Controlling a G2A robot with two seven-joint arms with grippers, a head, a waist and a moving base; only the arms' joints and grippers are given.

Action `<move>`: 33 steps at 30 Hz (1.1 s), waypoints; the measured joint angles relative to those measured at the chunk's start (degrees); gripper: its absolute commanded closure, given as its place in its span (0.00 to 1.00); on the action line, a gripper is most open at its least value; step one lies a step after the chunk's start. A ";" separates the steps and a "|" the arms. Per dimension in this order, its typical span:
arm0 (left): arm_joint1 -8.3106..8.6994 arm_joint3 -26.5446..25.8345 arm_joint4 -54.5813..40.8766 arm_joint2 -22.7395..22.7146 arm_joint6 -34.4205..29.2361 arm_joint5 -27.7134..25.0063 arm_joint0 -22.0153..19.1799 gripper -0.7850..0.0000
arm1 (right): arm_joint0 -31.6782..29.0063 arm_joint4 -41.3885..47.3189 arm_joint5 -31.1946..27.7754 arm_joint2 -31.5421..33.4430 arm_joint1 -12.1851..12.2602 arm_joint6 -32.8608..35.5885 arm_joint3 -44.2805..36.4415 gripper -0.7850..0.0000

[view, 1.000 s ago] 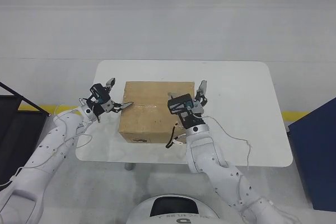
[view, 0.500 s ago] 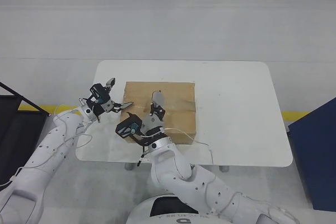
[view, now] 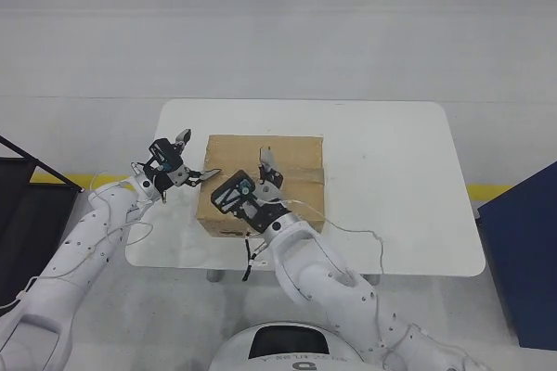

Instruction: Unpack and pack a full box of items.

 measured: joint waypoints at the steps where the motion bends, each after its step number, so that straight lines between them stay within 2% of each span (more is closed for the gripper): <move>1: 0.00 0.00 0.00 0.00 0.00 0.00 0.00 0.00 | -1.22 1.49 -2.60 2.01 0.52 0.05 -1.47 0.00; 6: 0.00 0.00 0.00 0.00 0.00 0.00 0.00 0.00 | -9.58 11.14 -16.01 16.02 3.43 -1.66 -8.86 0.00; 9: 0.00 0.00 0.00 0.00 0.00 0.00 0.00 0.00 | -14.19 17.56 -21.50 25.00 4.65 -4.77 -10.05 0.00; 13: 0.00 0.00 0.00 0.00 0.00 0.00 0.00 0.00 | -18.43 27.62 -28.34 36.09 5.82 -9.38 -7.13 0.00; 18: 0.00 0.00 0.00 0.00 0.00 0.00 0.00 0.00 | -18.88 38.04 -35.56 44.97 6.80 -10.83 0.14 0.00; 21: 0.00 -0.91 -1.21 -0.77 -0.64 0.58 0.43 0.00 | -18.54 40.63 -35.65 46.66 6.96 -10.86 2.50 0.00; 29: 1.01 -6.04 -1.26 -4.73 -3.79 0.32 2.83 0.00 | -18.40 42.08 -36.15 45.49 6.93 -11.88 4.05 0.00; 31: 1.17 -7.74 -0.50 -5.19 -5.06 0.64 3.70 0.00 | -16.55 48.96 -41.13 44.57 7.30 -10.96 9.76 0.00; 33: 1.28 -8.88 0.29 -5.78 -6.40 1.53 4.29 0.00 | -13.00 59.67 -47.35 44.00 7.74 -4.64 16.30 0.00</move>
